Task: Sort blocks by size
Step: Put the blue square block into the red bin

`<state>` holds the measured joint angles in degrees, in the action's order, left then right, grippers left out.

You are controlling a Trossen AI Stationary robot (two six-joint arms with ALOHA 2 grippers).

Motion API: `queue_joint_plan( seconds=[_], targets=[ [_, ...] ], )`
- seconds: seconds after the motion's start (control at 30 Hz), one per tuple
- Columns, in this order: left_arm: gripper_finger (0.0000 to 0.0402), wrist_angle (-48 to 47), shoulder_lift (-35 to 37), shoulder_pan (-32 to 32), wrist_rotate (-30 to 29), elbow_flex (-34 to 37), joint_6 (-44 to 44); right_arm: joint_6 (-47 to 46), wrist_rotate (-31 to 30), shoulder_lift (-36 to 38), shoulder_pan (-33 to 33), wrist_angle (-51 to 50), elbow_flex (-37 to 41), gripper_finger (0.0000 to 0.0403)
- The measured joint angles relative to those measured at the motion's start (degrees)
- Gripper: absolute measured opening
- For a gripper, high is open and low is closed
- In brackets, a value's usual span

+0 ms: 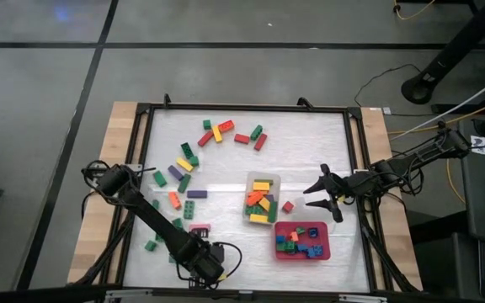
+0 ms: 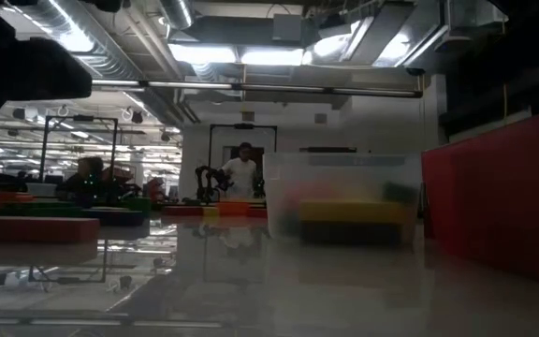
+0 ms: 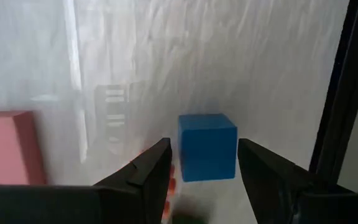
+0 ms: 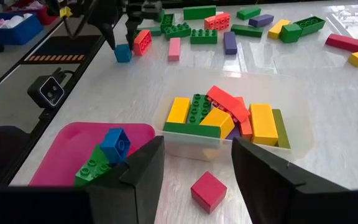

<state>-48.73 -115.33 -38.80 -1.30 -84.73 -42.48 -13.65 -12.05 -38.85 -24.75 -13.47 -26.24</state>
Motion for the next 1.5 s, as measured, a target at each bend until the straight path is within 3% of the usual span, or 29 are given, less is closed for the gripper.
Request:
queue_joint_plan(
  seconds=[0.3,0.5,0.77,1.23,1.5],
  targets=[
    [0.0172,0.0,-2.4,-0.2,-0.4,0.0,-0.4,0.0,0.0,0.0,0.0,0.0,0.0,0.0186],
    [0.0115,1.6,-4.2,0.8,-0.1,-0.1,-0.9,0.0,0.0,0.0,0.0,-0.1,0.0,0.0186],
    [0.0114,6.6,-2.4,5.6,-1.0,-0.7,2.2,0.3,0.1,0.0,0.0,-0.1,0.0,0.0186],
    [0.0114,48.0,-0.8,17.2,-1.1,-1.5,28.1,0.6,0.1,0.0,0.0,-0.3,0.0,0.0186],
    [0.0155,61.3,-7.9,20.6,-0.9,-1.4,31.3,0.6,0.1,0.0,0.0,-0.8,0.0,0.0186]
  ],
)
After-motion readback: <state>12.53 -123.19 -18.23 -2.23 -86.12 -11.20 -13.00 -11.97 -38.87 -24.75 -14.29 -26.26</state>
